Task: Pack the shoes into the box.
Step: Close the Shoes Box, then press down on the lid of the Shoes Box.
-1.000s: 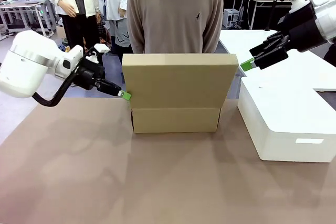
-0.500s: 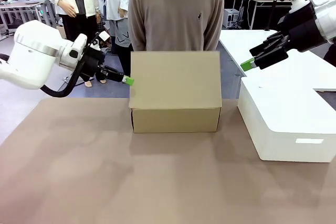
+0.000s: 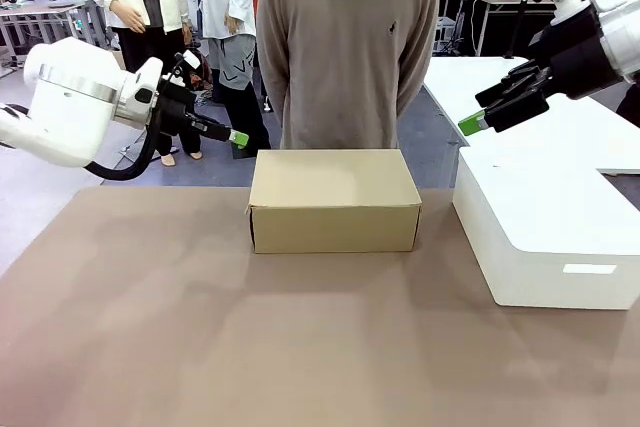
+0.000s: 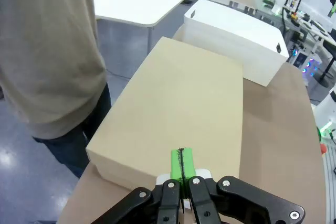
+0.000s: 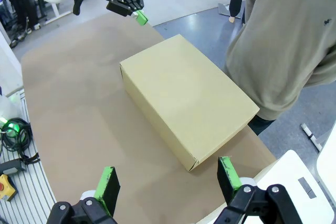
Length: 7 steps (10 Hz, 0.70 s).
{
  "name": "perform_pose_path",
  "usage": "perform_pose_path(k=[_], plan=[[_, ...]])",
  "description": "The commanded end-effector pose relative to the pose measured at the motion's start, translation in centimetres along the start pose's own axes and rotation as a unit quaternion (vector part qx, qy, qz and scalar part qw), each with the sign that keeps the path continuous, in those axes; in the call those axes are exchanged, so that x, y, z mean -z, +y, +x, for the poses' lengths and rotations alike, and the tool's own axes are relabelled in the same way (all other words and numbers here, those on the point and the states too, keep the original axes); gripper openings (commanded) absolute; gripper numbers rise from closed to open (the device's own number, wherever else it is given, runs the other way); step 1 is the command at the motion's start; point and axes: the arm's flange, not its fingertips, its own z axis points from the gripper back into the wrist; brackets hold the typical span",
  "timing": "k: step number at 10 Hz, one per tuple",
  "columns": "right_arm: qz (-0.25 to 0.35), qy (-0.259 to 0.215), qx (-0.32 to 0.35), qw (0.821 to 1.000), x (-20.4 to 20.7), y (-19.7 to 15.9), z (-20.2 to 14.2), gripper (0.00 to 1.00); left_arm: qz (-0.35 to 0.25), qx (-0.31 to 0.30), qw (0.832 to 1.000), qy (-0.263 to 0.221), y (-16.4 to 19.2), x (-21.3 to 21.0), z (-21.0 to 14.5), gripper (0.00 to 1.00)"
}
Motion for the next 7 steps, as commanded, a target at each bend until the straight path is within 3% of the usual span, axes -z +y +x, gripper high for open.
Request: perform_pose_path(k=[1, 7], plan=[[0.007, -0.011, -0.008, 1.000, 0.20, -0.38, 0.00, 1.00, -0.005, 0.007, 1.000, -0.001, -0.49, -0.18, 0.25, 0.00], [0.007, -0.011, -0.008, 1.000, 0.20, -0.38, 0.00, 1.00, -0.005, 0.007, 1.000, -0.001, -0.49, -0.18, 0.25, 0.00]])
